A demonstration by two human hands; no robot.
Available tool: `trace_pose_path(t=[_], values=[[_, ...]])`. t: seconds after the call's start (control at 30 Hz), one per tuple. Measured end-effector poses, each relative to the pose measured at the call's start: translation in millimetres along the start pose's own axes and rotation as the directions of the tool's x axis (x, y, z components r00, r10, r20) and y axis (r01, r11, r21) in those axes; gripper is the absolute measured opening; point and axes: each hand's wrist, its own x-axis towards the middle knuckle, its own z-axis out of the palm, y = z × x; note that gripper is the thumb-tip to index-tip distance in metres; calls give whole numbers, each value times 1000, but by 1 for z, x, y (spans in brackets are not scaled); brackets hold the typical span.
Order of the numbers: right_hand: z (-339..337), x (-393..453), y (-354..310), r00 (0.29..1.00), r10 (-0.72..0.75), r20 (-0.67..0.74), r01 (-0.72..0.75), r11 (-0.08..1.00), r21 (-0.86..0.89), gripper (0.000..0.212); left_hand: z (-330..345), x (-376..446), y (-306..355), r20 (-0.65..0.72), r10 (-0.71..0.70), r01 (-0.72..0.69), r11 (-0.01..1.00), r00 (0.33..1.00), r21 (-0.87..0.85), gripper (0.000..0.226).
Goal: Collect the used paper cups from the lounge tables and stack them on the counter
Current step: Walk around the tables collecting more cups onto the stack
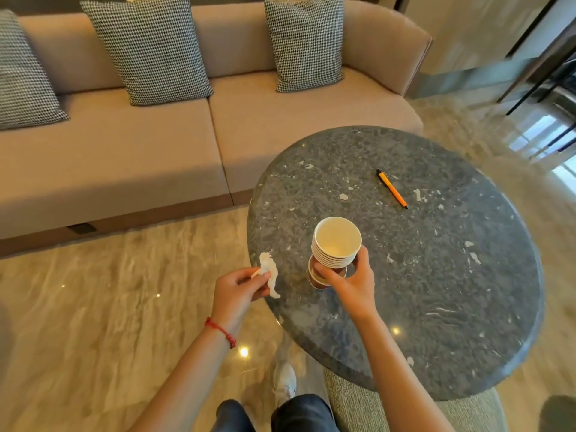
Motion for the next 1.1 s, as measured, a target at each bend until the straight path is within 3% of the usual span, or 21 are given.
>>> trace_pose_path(t=[0.47,0.77,1.1], values=[[15,-10,52,998,68,17,-68,998,-19,78,-7,9,-12,-51,-35,35,999,998,-5,5],[21,-2,50,996,92,13,-91,996,-25,69,-13,8,-16,-97,-44,40,998,994,-39,7],[61,7,-9,941,-4,338,-1,1000,12,65,-56,-1,-13,-237,-58,11,981,970,-195,6]])
